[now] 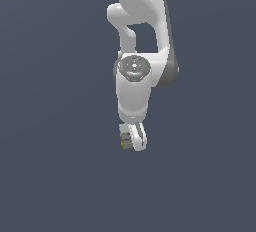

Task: Pick up the object and move it to a goal position.

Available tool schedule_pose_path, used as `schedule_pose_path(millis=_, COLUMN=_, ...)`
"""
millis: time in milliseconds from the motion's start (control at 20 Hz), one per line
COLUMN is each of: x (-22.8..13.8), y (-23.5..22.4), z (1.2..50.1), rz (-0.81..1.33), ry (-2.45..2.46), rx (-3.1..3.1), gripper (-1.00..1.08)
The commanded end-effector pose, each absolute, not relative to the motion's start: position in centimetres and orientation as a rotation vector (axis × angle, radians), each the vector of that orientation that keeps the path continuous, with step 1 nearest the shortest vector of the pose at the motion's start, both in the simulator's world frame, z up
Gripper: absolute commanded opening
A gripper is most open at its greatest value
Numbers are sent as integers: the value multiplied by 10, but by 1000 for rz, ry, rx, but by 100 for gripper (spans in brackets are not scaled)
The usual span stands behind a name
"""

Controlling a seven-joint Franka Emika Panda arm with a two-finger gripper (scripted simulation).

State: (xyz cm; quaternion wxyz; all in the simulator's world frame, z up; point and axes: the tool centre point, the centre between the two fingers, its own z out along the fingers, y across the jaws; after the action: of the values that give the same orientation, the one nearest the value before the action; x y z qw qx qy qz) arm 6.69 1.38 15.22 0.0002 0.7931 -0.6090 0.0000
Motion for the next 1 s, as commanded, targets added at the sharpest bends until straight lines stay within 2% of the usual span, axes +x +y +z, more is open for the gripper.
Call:
schedule_pose_path(millis=0, x=67, y=14, z=152, rz=0, ry=-1913, rx=2491, gripper=-100)
schedule_pose_path(millis=500, x=56, y=13, z=178, rz=0, ry=-1914, rx=2492, gripper=-100)
schedule_pose_path(millis=950, x=28, y=9, z=248, rz=-1, ry=-1914, rx=2492, gripper=-100)
